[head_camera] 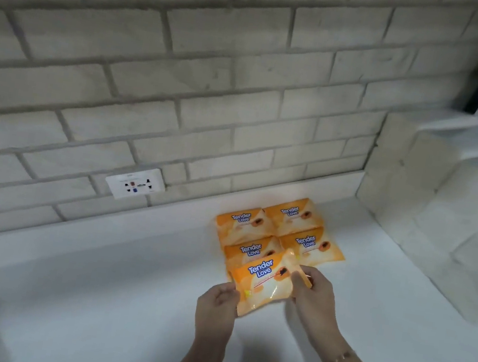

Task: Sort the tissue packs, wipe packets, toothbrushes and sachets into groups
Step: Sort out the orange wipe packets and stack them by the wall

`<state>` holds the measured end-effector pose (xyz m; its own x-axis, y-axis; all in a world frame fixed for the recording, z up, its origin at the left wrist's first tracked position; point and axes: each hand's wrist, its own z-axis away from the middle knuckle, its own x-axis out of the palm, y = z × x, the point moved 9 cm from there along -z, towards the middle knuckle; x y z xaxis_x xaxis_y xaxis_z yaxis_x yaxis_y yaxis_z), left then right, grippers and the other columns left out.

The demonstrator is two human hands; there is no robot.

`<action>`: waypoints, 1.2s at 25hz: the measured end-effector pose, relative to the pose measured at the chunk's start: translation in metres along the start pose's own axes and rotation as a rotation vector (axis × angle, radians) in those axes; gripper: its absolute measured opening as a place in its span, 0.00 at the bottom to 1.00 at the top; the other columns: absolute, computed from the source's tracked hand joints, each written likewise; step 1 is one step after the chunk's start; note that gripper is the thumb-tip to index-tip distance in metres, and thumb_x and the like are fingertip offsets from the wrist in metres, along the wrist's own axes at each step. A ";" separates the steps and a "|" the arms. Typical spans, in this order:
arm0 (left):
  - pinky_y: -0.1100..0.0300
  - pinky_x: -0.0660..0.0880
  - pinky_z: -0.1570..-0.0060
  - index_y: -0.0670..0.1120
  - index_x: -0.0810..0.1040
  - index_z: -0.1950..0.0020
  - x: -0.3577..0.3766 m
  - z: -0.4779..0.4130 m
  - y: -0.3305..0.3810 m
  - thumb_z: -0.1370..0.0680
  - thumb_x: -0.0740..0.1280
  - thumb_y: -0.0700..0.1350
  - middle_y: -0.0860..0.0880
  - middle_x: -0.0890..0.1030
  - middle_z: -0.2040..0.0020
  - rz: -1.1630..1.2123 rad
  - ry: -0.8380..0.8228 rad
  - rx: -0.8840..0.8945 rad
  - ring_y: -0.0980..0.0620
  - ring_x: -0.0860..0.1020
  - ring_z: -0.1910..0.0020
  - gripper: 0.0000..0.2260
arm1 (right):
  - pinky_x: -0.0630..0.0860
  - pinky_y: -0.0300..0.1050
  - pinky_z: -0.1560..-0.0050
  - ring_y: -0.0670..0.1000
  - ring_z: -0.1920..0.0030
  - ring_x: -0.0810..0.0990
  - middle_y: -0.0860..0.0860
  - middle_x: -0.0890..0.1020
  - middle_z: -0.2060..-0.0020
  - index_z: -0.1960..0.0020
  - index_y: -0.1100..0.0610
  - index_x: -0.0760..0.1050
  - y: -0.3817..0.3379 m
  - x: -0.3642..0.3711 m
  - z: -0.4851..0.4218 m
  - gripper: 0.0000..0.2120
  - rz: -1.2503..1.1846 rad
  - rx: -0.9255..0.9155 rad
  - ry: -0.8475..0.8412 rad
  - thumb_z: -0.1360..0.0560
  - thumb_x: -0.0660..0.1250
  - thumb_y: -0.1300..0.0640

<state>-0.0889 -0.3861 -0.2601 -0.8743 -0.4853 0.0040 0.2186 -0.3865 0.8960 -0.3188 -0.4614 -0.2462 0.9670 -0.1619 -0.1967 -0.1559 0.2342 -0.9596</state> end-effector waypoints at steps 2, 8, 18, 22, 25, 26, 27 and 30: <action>0.64 0.77 0.63 0.44 0.83 0.48 0.041 -0.007 0.007 0.22 0.68 0.36 0.45 0.86 0.54 -0.034 -0.020 0.017 0.52 0.83 0.61 0.07 | 0.81 0.59 0.44 0.54 0.52 0.84 0.48 0.87 0.55 0.50 0.49 0.83 0.002 -0.032 -0.026 0.08 0.007 0.001 0.054 0.21 0.65 0.56; 0.59 0.79 0.54 0.50 0.85 0.53 0.139 -0.045 0.048 0.23 0.67 0.42 0.52 0.86 0.55 -0.197 -0.137 0.164 0.47 0.83 0.52 0.07 | 0.76 0.54 0.37 0.58 0.38 0.81 0.52 0.84 0.41 0.39 0.50 0.80 -0.023 -0.075 -0.105 0.11 0.120 -0.078 0.083 0.17 0.62 0.55; 0.38 0.72 0.33 0.50 0.79 0.34 0.141 -0.042 0.019 0.27 0.72 0.49 0.45 0.79 0.33 -1.147 0.180 0.743 0.40 0.74 0.32 0.21 | 0.77 0.59 0.37 0.58 0.25 0.68 0.53 0.69 0.24 0.26 0.43 0.71 0.012 -0.046 -0.110 0.24 0.990 -0.463 0.022 0.21 0.63 0.41; 0.34 0.67 0.28 0.51 0.76 0.30 0.138 -0.047 0.006 0.25 0.65 0.51 0.44 0.76 0.29 -1.206 0.138 0.711 0.39 0.70 0.28 0.23 | 0.77 0.60 0.37 0.59 0.24 0.68 0.54 0.68 0.23 0.26 0.44 0.71 0.021 -0.044 -0.108 0.24 0.978 -0.505 0.071 0.21 0.67 0.44; 0.35 0.67 0.28 0.51 0.76 0.30 0.139 -0.048 0.007 0.25 0.66 0.52 0.45 0.76 0.29 -1.182 0.124 0.705 0.40 0.70 0.28 0.23 | 0.77 0.60 0.37 0.59 0.26 0.67 0.54 0.69 0.24 0.27 0.44 0.72 0.022 -0.044 -0.112 0.23 0.928 -0.537 0.067 0.21 0.67 0.44; 0.35 0.67 0.28 0.51 0.76 0.30 0.138 -0.049 0.007 0.25 0.65 0.51 0.45 0.76 0.29 -1.181 0.131 0.708 0.40 0.70 0.28 0.22 | 0.77 0.60 0.37 0.59 0.26 0.66 0.54 0.69 0.24 0.27 0.44 0.73 0.022 -0.043 -0.113 0.22 0.903 -0.545 0.066 0.21 0.68 0.44; 0.35 0.67 0.28 0.51 0.76 0.30 0.137 -0.051 0.005 0.25 0.65 0.51 0.45 0.76 0.29 -1.178 0.136 0.708 0.40 0.69 0.28 0.22 | 0.78 0.60 0.37 0.59 0.26 0.66 0.54 0.70 0.25 0.28 0.44 0.74 0.022 -0.041 -0.113 0.22 0.886 -0.551 0.066 0.21 0.68 0.44; 0.36 0.64 0.26 0.52 0.74 0.29 0.137 -0.051 0.003 0.23 0.63 0.52 0.46 0.74 0.28 -1.174 0.119 0.698 0.41 0.68 0.26 0.22 | 0.79 0.59 0.38 0.60 0.28 0.68 0.56 0.72 0.27 0.29 0.46 0.75 0.019 -0.038 -0.108 0.21 0.894 -0.596 0.092 0.20 0.68 0.45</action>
<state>-0.1861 -0.4942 -0.2800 -0.3426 -0.2269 -0.9117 -0.9106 -0.1588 0.3817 -0.3806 -0.5542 -0.2789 0.4386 -0.2411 -0.8657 -0.8956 -0.1967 -0.3990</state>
